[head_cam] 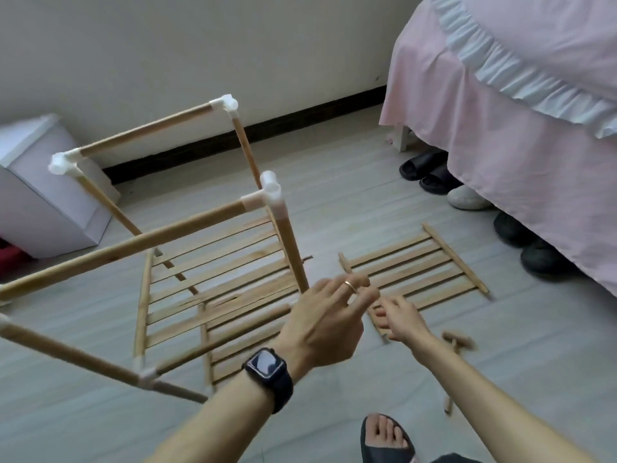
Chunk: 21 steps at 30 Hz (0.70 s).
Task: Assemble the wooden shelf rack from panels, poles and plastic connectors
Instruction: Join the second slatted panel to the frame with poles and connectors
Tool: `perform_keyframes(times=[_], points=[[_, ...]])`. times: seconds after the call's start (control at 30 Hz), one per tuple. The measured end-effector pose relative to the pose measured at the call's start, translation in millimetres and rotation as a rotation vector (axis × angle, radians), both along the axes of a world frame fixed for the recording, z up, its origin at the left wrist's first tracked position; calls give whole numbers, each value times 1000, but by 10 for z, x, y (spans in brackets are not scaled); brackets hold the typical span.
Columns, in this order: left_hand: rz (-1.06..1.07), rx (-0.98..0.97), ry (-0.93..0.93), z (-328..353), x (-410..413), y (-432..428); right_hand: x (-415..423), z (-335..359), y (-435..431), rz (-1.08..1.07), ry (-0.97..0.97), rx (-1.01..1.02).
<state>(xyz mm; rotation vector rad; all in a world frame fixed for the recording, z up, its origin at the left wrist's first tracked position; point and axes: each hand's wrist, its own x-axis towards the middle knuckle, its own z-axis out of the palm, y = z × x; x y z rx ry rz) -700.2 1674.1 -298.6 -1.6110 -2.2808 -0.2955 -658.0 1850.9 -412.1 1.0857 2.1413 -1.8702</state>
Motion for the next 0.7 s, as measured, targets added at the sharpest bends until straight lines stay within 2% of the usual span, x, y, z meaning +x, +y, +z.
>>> perform_keyframes(times=[0.17,0.23,0.3,0.43,0.5,0.57,0.63,0.7], points=[[286,-272,-517,-1052,-101,397,231,-829,353,22,-224,38],[422,-369,-776,-1500,-175,466,222,-1100,445,32,-307,91],[490,-505,-935,-1911,-212,483,180,-1323,501,73,-365,164],[501,-724,-1046,-2457,-233,435,-51,-1599,520,241,-412,296],[472,-769,-1008,-2588,-243,390,-188,-1686,456,300,-417,335],[454,-781,-994,-2635,-276,366,-289,-1749,369,316,-410,346],[483,-746,-1099,-2603,-343,402,-331,-1786,298,275,-399,355],[589,-612,-1239,-2530,-450,486,-307,-1777,244,208,-385,338]])
